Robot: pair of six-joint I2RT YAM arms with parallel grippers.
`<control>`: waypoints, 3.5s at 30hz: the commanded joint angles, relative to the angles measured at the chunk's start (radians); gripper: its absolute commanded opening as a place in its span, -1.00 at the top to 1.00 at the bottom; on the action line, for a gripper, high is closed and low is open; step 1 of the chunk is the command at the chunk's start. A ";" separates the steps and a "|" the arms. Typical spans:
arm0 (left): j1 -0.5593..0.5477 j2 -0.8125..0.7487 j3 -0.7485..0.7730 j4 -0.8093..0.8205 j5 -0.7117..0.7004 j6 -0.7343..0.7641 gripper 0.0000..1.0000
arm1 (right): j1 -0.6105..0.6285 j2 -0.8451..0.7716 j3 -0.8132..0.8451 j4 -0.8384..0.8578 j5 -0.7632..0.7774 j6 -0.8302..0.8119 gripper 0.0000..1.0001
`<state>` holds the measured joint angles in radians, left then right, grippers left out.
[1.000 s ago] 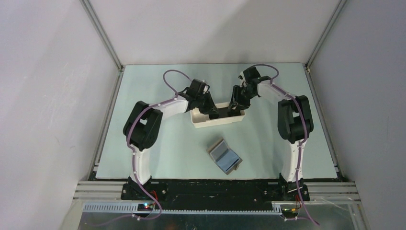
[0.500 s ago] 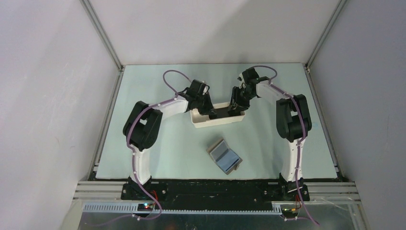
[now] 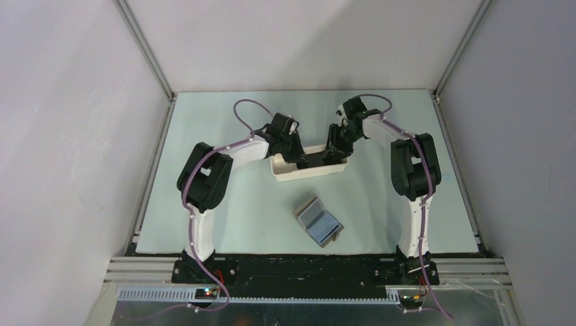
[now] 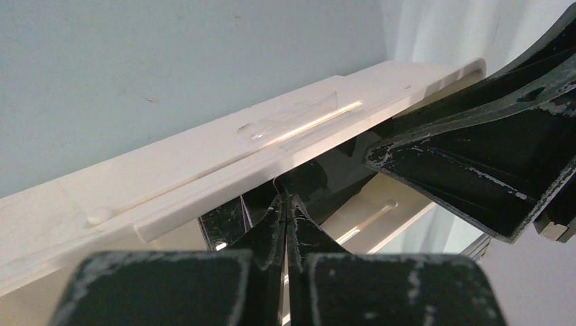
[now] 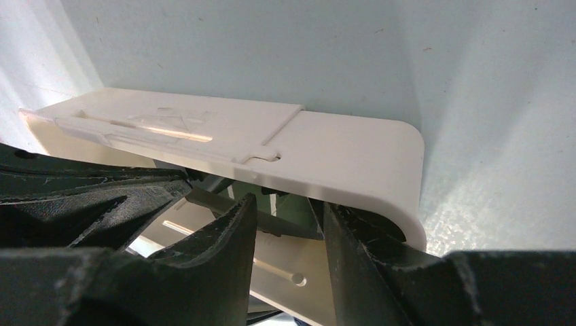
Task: Put the credit cards into the card holder
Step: Pick up the credit card from the storage box.
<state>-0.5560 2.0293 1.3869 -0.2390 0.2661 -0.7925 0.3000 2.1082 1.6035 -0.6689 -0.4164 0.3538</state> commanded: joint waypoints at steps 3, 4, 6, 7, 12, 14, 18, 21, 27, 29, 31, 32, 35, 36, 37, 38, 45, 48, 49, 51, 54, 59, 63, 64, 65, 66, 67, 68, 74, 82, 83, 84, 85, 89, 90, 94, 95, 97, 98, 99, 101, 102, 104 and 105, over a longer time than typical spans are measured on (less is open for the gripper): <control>-0.015 0.058 0.010 -0.057 -0.045 0.042 1.00 | 0.006 -0.067 0.030 -0.003 -0.020 -0.006 0.11; -0.016 0.059 0.010 -0.058 -0.045 0.043 1.00 | 0.006 -0.069 0.031 -0.002 -0.024 -0.005 0.11; -0.016 0.061 0.009 -0.059 -0.044 0.045 1.00 | 0.006 -0.075 0.032 0.000 -0.036 -0.001 0.11; -0.016 0.061 0.009 -0.059 -0.044 0.044 1.00 | 0.007 -0.079 0.031 0.002 -0.048 0.002 0.12; -0.016 0.063 0.009 -0.059 -0.045 0.047 1.00 | 0.008 -0.098 0.024 0.012 -0.078 0.009 0.16; -0.016 0.064 0.008 -0.060 -0.044 0.047 1.00 | 0.007 -0.105 0.019 0.012 -0.081 0.011 0.27; -0.016 0.067 0.009 -0.060 -0.043 0.048 1.00 | 0.004 -0.110 0.003 0.022 -0.096 0.018 0.39; -0.016 0.065 0.008 -0.059 -0.043 0.049 1.00 | -0.007 -0.109 -0.012 0.044 -0.121 0.033 0.53; -0.015 0.062 0.008 -0.059 -0.046 0.052 1.00 | -0.027 -0.110 -0.045 0.078 -0.135 0.072 1.00; -0.015 0.058 0.009 -0.059 -0.046 0.055 0.99 | -0.035 -0.112 -0.052 0.085 -0.144 0.082 1.00; -0.016 0.049 0.011 -0.059 -0.044 0.060 0.92 | -0.043 -0.121 -0.064 0.096 -0.161 0.089 1.00; -0.016 0.037 0.012 -0.058 -0.044 0.066 0.87 | -0.047 -0.125 -0.067 0.100 -0.168 0.094 1.00; -0.016 -0.001 0.020 -0.058 -0.041 0.084 0.47 | -0.052 -0.154 -0.076 0.107 -0.178 0.097 1.00; -0.016 -0.030 0.024 -0.058 -0.041 0.086 0.35 | -0.053 -0.162 -0.077 0.107 -0.178 0.096 1.00; -0.016 -0.049 0.028 -0.058 -0.045 0.094 0.31 | -0.054 -0.177 -0.077 0.108 -0.179 0.096 1.00; -0.015 -0.084 0.036 -0.058 -0.047 0.100 0.24 | -0.056 -0.193 -0.078 0.109 -0.179 0.096 1.00; -0.014 -0.354 0.024 -0.056 -0.137 0.183 -0.10 | -0.056 -0.286 -0.076 0.099 -0.207 0.082 1.00; -0.013 -0.454 -0.021 -0.057 -0.169 0.231 -0.22 | -0.055 -0.334 -0.076 0.074 -0.223 0.056 1.00; -0.013 -0.502 -0.031 -0.056 -0.166 0.261 -0.25 | -0.052 -0.344 -0.076 0.067 -0.234 0.044 1.00; -0.010 -0.571 -0.068 -0.056 -0.136 0.295 -0.28 | -0.046 -0.375 -0.076 0.032 -0.250 0.021 1.00; -0.005 -0.667 -0.143 -0.056 -0.046 0.353 -0.35 | -0.028 -0.445 -0.096 -0.045 -0.275 -0.034 1.00; -0.002 -0.843 -0.252 -0.051 0.179 0.447 -0.54 | 0.053 -0.629 -0.213 -0.139 -0.297 -0.105 1.00; -0.001 -0.917 -0.320 -0.052 0.416 0.468 -0.53 | 0.160 -0.776 -0.298 -0.192 -0.330 -0.143 1.00; -0.003 -0.924 -0.333 -0.052 0.449 0.464 -0.52 | 0.201 -0.799 -0.309 -0.198 -0.334 -0.148 1.00; -0.005 -0.933 -0.355 -0.052 0.511 0.462 -0.51 | 0.220 -0.840 -0.332 -0.193 -0.339 -0.142 1.00; -0.008 -0.936 -0.366 -0.052 0.542 0.458 -0.50 | 0.252 -0.857 -0.342 -0.188 -0.364 -0.140 1.00; -0.013 -0.936 -0.385 -0.052 0.608 0.456 -0.49 | 0.264 -0.881 -0.356 -0.180 -0.382 -0.136 1.00; -0.017 -0.931 -0.393 -0.052 0.638 0.449 -0.48 | 0.285 -0.889 -0.361 -0.176 -0.412 -0.135 1.00; -0.117 -0.912 -0.415 -0.050 0.777 0.415 -0.46 | 0.316 -0.911 -0.367 -0.146 -0.479 -0.122 1.00; -0.208 -0.870 -0.375 -0.043 0.794 0.377 -0.17 | 0.316 -0.904 -0.367 -0.097 -0.527 -0.094 1.00; -0.211 -0.858 -0.374 -0.043 0.793 0.375 -0.11 | 0.317 -0.905 -0.367 -0.096 -0.533 -0.091 1.00; -0.214 -0.855 -0.373 -0.043 0.788 0.374 0.05 | 0.316 -0.905 -0.367 -0.093 -0.535 -0.088 1.00; -0.214 -0.848 -0.372 -0.042 0.784 0.375 0.15 | 0.315 -0.905 -0.367 -0.092 -0.534 -0.087 1.00; -0.215 -0.845 -0.367 -0.040 0.729 0.368 0.87 | 0.312 -0.903 -0.367 -0.108 -0.482 -0.092 0.99; -0.214 -0.847 -0.363 -0.039 0.696 0.360 0.97 | 0.306 -0.903 -0.367 -0.110 -0.455 -0.089 0.88; -0.211 -0.872 -0.353 -0.027 0.544 0.307 1.00 | 0.236 -0.918 -0.372 -0.113 -0.347 -0.002 0.09; -0.212 -0.889 -0.353 -0.016 0.474 0.294 1.00 | 0.217 -0.939 -0.384 -0.096 -0.342 0.017 -0.19; -0.212 -0.923 -0.367 0.006 0.341 0.240 1.00 | 0.168 -0.987 -0.421 -0.042 -0.349 0.091 -0.51; -0.213 -0.953 -0.379 0.051 0.285 0.192 1.00 | 0.144 -1.021 -0.436 0.005 -0.365 0.107 -0.59; -0.212 -0.968 -0.421 0.092 0.262 0.118 1.00 | 0.126 -1.035 -0.464 0.028 -0.388 0.137 -0.69; -0.212 -1.017 -0.522 0.295 0.242 -0.030 1.00 | 0.114 -1.066 -0.511 0.106 -0.447 0.195 -0.74; -0.212 -1.040 -0.556 0.459 0.247 -0.083 1.00 | 0.115 -1.077 -0.545 0.173 -0.468 0.219 -0.74; -0.216 -1.055 -0.632 0.629 0.253 -0.198 1.00 | 0.124 -1.093 -0.590 0.285 -0.523 0.324 -0.70; -0.220 -1.058 -0.654 0.677 0.256 -0.236 1.00 | 0.137 -1.097 -0.601 0.318 -0.540 0.345 -0.68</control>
<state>-0.7647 0.9981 0.8223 0.0433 0.5838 -0.7631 0.4168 1.0439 1.0580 -0.6037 -0.8421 0.5182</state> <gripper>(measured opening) 0.006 0.858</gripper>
